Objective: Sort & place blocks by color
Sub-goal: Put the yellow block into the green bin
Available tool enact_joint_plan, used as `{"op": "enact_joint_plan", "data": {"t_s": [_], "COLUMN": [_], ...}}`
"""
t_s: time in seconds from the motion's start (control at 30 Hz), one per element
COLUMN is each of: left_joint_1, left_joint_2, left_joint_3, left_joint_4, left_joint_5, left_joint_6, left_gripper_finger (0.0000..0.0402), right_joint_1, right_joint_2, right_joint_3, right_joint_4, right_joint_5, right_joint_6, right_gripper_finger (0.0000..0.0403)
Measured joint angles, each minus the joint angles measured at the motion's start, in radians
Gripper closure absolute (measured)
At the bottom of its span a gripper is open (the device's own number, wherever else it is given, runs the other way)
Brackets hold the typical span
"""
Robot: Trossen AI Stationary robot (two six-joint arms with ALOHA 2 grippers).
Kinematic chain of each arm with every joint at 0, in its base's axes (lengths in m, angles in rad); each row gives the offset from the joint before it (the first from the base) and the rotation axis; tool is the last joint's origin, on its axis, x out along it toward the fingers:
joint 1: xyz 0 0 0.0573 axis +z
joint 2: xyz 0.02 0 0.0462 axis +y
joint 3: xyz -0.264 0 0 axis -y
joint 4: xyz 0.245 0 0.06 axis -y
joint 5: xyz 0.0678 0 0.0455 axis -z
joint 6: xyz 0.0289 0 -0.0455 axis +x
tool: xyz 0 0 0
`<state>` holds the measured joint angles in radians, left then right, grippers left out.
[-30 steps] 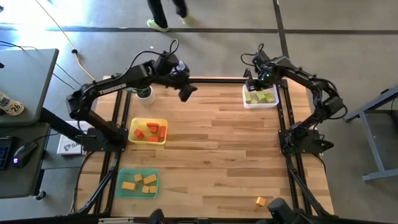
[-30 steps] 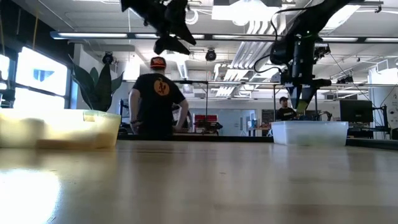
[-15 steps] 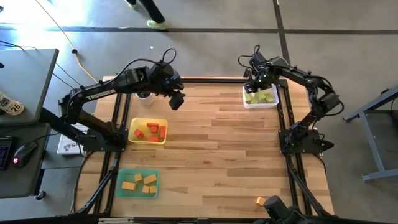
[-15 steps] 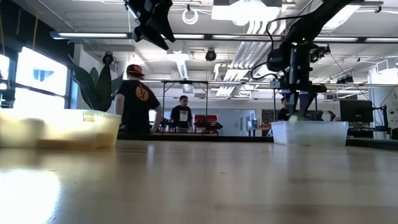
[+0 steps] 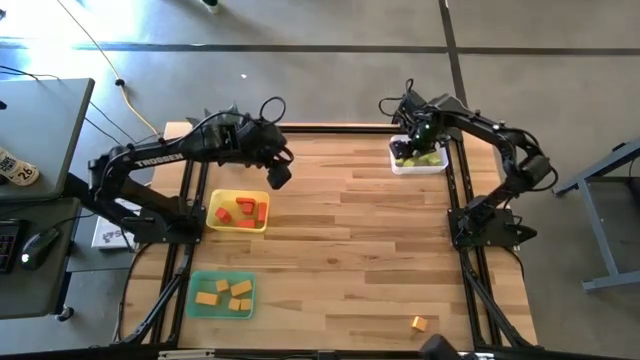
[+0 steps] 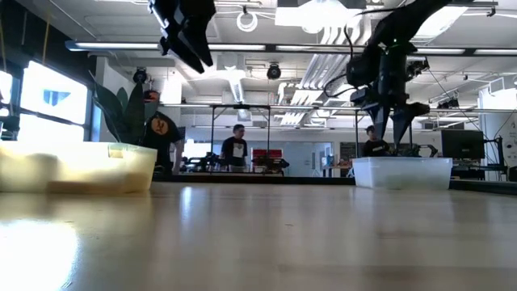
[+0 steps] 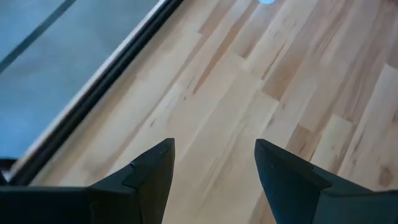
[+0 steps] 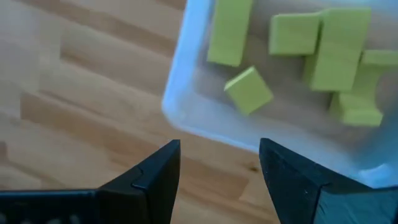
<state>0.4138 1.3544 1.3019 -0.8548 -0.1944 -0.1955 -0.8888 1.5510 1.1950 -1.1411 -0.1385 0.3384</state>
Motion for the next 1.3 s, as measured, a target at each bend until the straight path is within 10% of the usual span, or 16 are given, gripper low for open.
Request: {"op": "enact_joint_plan", "data": {"t_s": [0.43,1.3], "left_joint_1": [-0.071,-0.314], "left_joint_2": [-0.174,-0.357], "left_joint_3": [-0.238,-0.342], "left_joint_4": [0.126,0.156], "left_joint_5": [-0.009,-0.033], "left_joint_6": [-0.082,-0.074], "left_gripper_finger": [0.019,0.019], "right_joint_1": [0.325,1.198], "right_joint_2": [-0.158,-0.197], "right_joint_3": [0.0,0.0], "right_joint_4": [-0.034,0.014], "right_joint_5": [0.004,-0.019], "right_joint_6": [0.347,0.901], "right_gripper_finger": [0.0199,0.0199]}}
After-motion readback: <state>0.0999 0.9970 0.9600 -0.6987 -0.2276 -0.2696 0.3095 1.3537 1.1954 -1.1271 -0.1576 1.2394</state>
